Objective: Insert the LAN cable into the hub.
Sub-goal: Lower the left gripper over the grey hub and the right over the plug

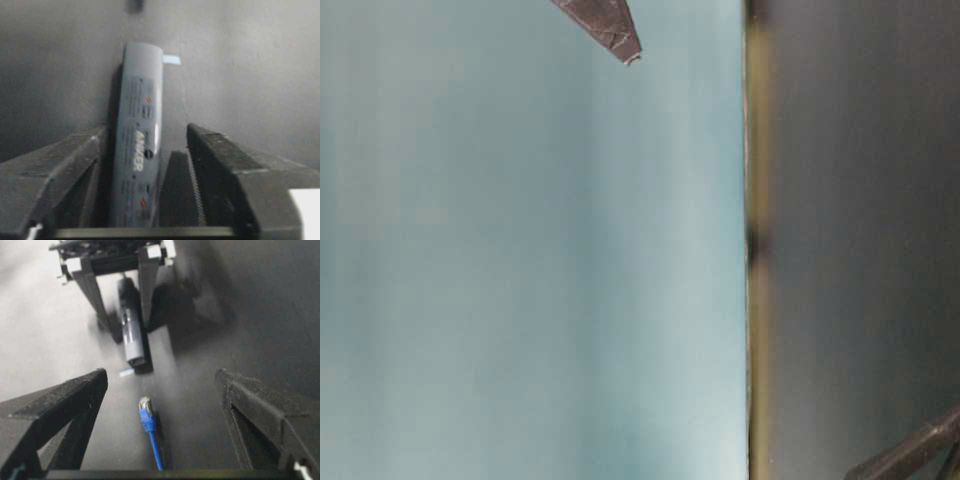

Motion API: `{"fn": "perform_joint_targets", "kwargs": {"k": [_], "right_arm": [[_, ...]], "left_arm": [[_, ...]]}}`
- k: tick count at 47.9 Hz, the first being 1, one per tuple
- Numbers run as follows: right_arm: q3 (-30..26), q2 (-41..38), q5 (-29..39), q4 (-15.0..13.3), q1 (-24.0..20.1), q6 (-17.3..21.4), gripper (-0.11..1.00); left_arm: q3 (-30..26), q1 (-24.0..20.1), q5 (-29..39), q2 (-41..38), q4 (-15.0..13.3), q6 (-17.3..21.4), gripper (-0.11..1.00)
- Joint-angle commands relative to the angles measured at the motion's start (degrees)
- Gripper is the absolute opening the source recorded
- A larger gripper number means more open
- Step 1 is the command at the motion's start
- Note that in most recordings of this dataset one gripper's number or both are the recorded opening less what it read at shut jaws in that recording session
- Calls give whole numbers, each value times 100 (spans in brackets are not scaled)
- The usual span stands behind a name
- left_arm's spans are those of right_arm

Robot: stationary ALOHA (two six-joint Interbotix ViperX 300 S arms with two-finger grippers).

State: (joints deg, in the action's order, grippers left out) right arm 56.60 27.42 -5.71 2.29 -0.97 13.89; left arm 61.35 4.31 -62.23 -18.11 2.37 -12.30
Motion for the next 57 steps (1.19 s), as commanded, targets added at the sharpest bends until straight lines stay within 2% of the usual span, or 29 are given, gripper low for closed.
{"fn": "perform_joint_targets", "kwargs": {"k": [1, 7, 19, 28, 38, 57], "right_arm": [[-70, -9, -35, 18, -18, 35, 84], [-62, 0, -26, 18, -18, 35, 84], [44, -9, -35, 18, -18, 35, 84], [158, -334, -237, 18, -70, 70, 84], [229, -1028, -1134, 18, -158, 53, 84], [220, -2672, -2452, 9, -396, 35, 84]], "left_arm": [[-35, 44, 18, -18, 18, 62, 53], [-18, 62, 299, -26, 18, 185, 29], [-18, 35, 712, 308, 18, 220, 29], [-97, -44, 1705, 1230, 26, 246, 29], [-325, -88, 2830, 2153, 18, 378, 29], [-826, -70, 4966, 3190, 18, 378, 29]]}}
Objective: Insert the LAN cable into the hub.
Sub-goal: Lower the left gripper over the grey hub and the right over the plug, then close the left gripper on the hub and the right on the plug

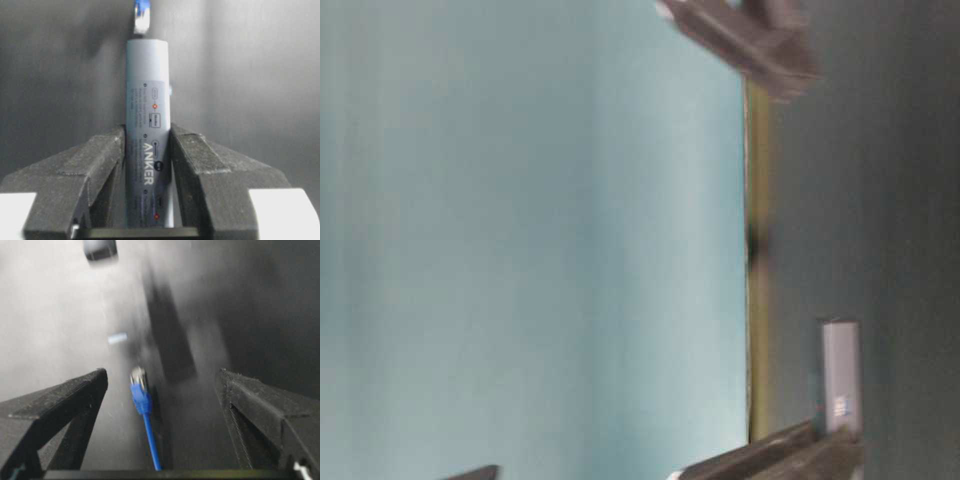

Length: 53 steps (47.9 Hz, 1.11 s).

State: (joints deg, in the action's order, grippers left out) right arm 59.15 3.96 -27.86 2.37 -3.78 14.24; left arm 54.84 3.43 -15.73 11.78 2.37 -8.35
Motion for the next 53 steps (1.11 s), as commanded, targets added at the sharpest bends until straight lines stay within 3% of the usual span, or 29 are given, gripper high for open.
{"fn": "perform_joint_targets", "kwargs": {"k": [1, 9, 19, 45, 53], "right_arm": [[-44, -422, -290, 9, -132, 0, 84], [-229, -984, -536, 9, -237, 0, 84], [-519, -1450, -589, 0, -343, -18, 83], [-668, -1635, 0, 9, -562, -26, 78], [-729, -1723, 18, 9, -562, -26, 67]], "left_arm": [[-193, 18, 396, 229, 18, -26, 29], [-299, 62, 835, 299, 18, -97, 29], [-378, 114, 923, 255, 18, -220, 29], [-369, 149, 993, 255, 18, -246, 29], [-352, 149, 1002, 255, 18, -343, 29]]}}
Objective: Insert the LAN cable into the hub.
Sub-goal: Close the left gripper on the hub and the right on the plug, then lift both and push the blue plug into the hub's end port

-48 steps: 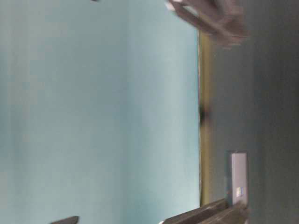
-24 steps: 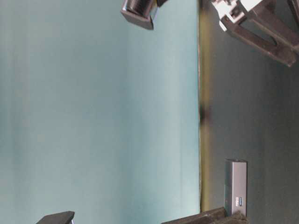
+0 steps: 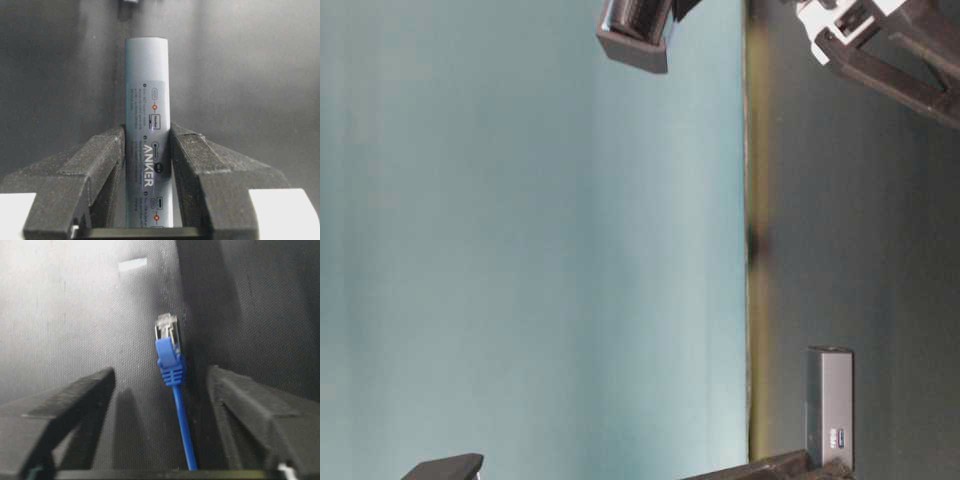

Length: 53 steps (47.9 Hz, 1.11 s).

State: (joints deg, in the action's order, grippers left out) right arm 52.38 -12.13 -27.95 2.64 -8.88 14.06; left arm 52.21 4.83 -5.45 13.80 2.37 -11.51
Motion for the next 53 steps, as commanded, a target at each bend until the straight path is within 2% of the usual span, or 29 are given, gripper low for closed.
{"fn": "perform_joint_targets", "kwargs": {"k": [1, 4, 7, 14, 20, 28, 38, 53], "right_arm": [[-53, -114, 26, -18, -53, -9, 65], [-44, -132, 35, -26, -62, 0, 58], [-44, -123, 18, -18, -62, 0, 46], [-53, -44, 9, -18, -62, 53, 13], [-88, 290, 290, -18, -62, 88, 13], [-264, 756, 1160, -18, 0, 70, 13], [-800, 826, 2074, -18, 18, 70, 13], [-1178, 756, 2259, -18, 26, 88, 13]], "left_arm": [[-88, 18, -35, 53, 18, -35, 29], [-79, 35, -35, 53, 18, -53, 29], [-79, 62, -35, 53, 18, -53, 29], [-105, 70, 26, 53, 18, -53, 29], [-281, 62, 369, 53, 18, -26, 29], [-659, 62, 1116, -158, 26, 132, 29], [-1178, 9, 1503, -563, 26, 448, 29], [-1441, -53, 1512, -879, 35, 510, 29]]}}
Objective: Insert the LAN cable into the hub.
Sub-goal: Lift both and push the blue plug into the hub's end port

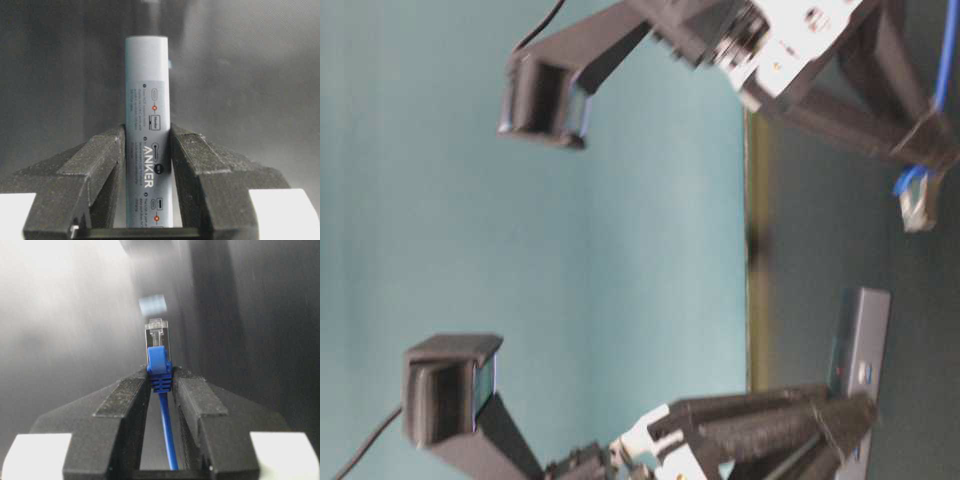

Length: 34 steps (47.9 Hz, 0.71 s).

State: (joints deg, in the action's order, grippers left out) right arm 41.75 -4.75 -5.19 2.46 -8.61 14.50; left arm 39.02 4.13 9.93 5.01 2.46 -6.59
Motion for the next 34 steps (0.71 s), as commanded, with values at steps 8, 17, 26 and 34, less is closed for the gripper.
{"fn": "perform_joint_targets", "kwargs": {"k": [8, 17, 26, 34], "right_arm": [[-185, -9, -18, 0, 35, 44, 13], [-264, -53, -18, 0, 114, 44, 13], [-325, -70, -26, 0, 193, 35, 13], [-369, -97, -18, 0, 193, 35, 13]], "left_arm": [[-123, 18, -26, -9, 26, 26, 29], [-123, 18, -26, -35, 18, 26, 29], [-123, 9, -35, -53, 26, 26, 29], [-123, 9, -26, -62, 26, 26, 29]]}}
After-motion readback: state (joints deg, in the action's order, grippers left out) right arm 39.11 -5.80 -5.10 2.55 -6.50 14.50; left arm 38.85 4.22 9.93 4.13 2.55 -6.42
